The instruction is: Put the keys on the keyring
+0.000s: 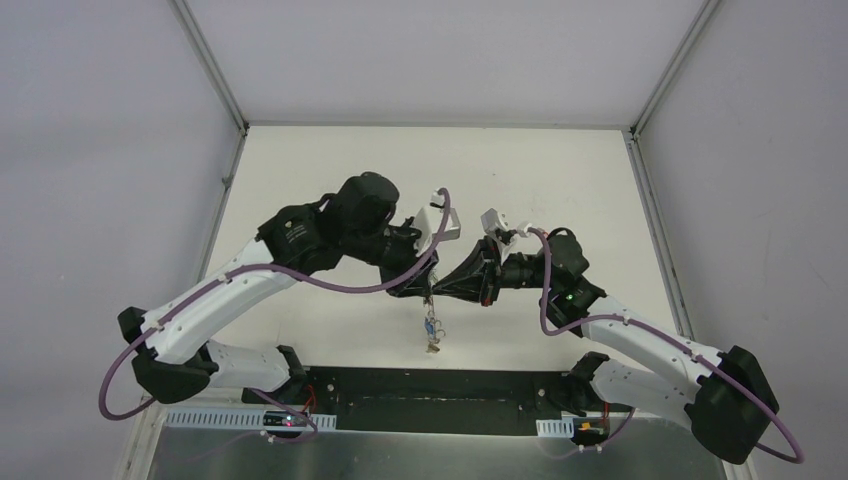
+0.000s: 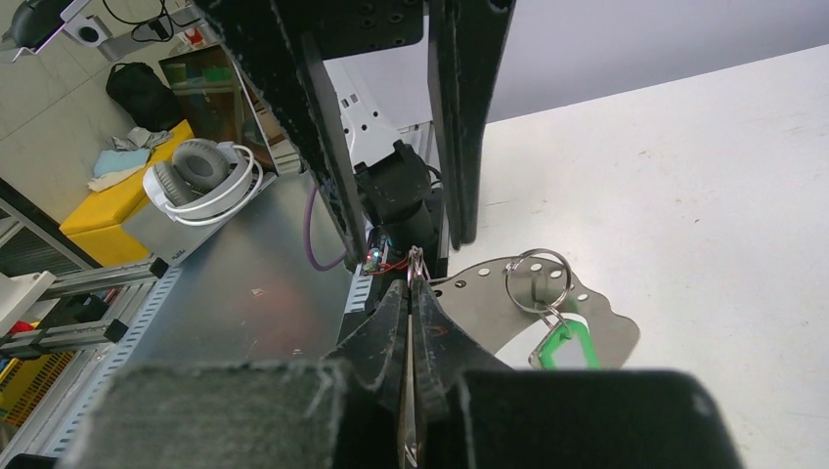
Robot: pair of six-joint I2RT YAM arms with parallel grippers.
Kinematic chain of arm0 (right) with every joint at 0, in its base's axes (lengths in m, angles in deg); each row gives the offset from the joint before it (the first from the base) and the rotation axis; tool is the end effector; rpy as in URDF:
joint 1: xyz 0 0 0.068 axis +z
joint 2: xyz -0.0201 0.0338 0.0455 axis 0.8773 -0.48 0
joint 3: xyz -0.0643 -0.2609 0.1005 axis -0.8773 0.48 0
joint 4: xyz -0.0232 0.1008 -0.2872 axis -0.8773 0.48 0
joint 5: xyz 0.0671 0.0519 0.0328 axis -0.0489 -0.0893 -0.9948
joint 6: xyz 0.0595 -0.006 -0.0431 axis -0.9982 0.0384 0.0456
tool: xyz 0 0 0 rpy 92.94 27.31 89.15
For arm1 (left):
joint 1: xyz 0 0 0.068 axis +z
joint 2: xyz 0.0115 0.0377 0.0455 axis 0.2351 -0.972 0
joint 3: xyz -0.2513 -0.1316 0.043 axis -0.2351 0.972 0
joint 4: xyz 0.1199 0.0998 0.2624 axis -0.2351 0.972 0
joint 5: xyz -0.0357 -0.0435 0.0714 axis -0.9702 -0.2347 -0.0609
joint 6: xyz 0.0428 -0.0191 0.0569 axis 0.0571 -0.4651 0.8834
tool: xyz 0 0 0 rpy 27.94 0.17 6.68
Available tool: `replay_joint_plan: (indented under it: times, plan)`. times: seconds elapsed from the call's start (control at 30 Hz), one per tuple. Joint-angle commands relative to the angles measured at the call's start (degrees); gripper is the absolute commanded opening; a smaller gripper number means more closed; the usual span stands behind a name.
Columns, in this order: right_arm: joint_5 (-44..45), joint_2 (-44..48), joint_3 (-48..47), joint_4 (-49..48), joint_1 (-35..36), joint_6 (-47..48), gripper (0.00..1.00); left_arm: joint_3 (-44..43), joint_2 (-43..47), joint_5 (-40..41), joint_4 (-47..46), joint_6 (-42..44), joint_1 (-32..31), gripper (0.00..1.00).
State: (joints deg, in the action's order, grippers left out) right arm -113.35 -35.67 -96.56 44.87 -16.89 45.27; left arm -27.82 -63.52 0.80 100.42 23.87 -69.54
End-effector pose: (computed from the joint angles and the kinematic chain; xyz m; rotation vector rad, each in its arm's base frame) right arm 0.1585 0.2211 0.2945 -1.0680 1.2720 1.5216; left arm 0.1435 -0.2621 0.4231 1.5948 1.7716 -0.8885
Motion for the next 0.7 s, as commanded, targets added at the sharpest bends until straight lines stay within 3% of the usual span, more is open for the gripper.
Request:
replay_joint_plan:
  times: [0.0, 0.13, 0.3, 0.5, 0.67]
  plan:
    - [0.3, 1.9, -0.4, -3.1, 0.3, 0.4, 0.0, 7.0, 8.9, 6.3, -10.3, -4.5, -0.6, 0.42]
    - [0.2, 2.1, -0.5, -2.9, 0.3, 0.5, 0.0, 19.2, 18.0, 9.9, -22.1, -8.4, -0.5, 0.48]
    - [0.0, 2.2, -0.6, -2.7, 0.3, 0.6, 0.0, 34.3, 29.4, 7.7, -38.4, -8.3, -0.6, 0.52]
    - [-0.1, 2.4, -0.5, -2.6, 0.3, 0.6, 0.0, 48.4, 38.0, 3.8, -56.7, -7.5, -0.5, 0.49]
    - [-0.2, 2.7, -0.7, -2.0, 0.3, 0.7, 0.0, 52.8, 39.5, 2.5, -65.2, -8.4, -0.6, 0.44]
